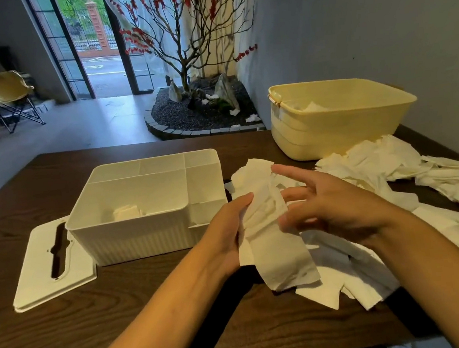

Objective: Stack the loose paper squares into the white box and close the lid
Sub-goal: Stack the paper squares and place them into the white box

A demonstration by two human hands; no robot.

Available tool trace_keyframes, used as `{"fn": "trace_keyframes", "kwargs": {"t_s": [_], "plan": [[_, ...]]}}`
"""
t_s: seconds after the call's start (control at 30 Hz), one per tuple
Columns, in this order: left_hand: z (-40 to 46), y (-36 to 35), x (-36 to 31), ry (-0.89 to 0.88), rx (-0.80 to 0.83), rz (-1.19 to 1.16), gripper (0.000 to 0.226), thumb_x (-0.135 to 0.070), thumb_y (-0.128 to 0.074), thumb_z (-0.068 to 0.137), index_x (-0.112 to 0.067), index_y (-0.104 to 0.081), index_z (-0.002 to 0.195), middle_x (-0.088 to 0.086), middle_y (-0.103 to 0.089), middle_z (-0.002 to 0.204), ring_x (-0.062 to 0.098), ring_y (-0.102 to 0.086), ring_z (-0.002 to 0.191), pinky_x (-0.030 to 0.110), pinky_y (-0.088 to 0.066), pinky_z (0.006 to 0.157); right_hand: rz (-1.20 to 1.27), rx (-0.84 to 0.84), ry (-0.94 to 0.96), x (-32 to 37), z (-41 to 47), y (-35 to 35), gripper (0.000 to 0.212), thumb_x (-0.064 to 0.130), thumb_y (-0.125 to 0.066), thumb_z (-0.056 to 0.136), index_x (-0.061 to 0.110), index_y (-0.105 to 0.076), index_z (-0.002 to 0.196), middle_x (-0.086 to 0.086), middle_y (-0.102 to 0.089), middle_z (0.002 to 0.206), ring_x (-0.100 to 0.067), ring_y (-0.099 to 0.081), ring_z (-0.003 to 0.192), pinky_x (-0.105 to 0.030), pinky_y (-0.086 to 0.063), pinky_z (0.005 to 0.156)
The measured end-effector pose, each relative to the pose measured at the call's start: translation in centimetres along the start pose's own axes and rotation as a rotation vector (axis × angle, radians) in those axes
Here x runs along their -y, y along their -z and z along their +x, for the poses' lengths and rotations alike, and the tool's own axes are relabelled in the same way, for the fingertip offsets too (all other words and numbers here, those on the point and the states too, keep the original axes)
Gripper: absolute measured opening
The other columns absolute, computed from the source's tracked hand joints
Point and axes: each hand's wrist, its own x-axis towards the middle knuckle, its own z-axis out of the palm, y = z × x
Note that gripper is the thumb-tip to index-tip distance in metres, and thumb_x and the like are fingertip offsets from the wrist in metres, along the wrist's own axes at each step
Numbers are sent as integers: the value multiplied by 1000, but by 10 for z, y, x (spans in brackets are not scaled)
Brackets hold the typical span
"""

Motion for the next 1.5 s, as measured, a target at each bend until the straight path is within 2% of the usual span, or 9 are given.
{"fn": "trace_keyframes", "kwargs": {"t_s": [0.23,0.4,0.67,0.8,0.97,1.1,1.23,1.37,1.5], "plan": [[3,-1,3,20,76,-78,27,-27,-51,103,-14,-69,117,15,-75,102,32,-70,91,44,-47,100,-175,-129,69,1,-2,-3,87,-18,-66,77,38,-49,141,-11,-73,103,-37,-67,102,-51,-57,85],[5,3,2,28,105,-38,26,-27,-52,100,-19,-65,121,14,-76,100,29,-73,87,39,-54,79,18,-211,78,12,-8,8,67,-17,-63,82,31,-57,128,-8,-75,88,-18,-73,77,-30,-60,69],[10,6,3,-26,148,-69,41,-32,-62,87,-18,-66,126,14,-73,108,29,-69,97,44,-53,86,-227,-290,102,6,-11,16,60,-3,-72,81,30,-58,128,1,-74,83,-21,-72,83,-28,-58,69],[10,8,3,-68,172,-59,29,-31,-56,96,-16,-77,110,14,-73,104,28,-72,90,44,-51,88,-502,-124,-22,7,-13,20,17,19,-72,85,24,-78,101,-11,-73,86,-30,-67,84,-34,-52,75],[5,9,4,-130,162,74,44,-30,-64,89,-19,-61,131,12,-74,112,27,-71,95,41,-55,79,-498,-262,64,10,-14,26,11,29,-70,87,24,-79,84,-13,-75,91,-34,-69,94,-50,-53,93],[3,8,9,-172,209,143,33,-26,-61,94,-16,-63,125,9,-76,99,21,-74,81,32,-59,66,-656,-375,200,17,-19,23,17,30,-66,91,30,-76,78,-9,-73,77,-36,-66,84,-52,-54,82],[3,6,7,-169,223,103,32,-30,-62,90,-20,-65,121,9,-76,99,22,-74,84,38,-58,76,-791,-444,291,30,-25,18,20,24,-60,96,33,-74,84,9,-69,69,-17,-64,70,-45,-56,75],[5,7,6,-131,247,13,35,-26,-64,90,-16,-66,124,12,-74,104,25,-72,90,38,-57,74,-702,-463,329,36,-24,18,21,22,-59,97,32,-71,82,2,-70,70,-22,-65,70,-44,-57,69],[5,11,6,-147,236,-19,29,-20,-63,90,-14,-68,118,12,-74,102,25,-72,87,38,-57,75,-500,-596,452,38,-16,26,22,17,-55,99,31,-68,87,9,-66,64,-2,-57,52,-18,-48,46]]}}
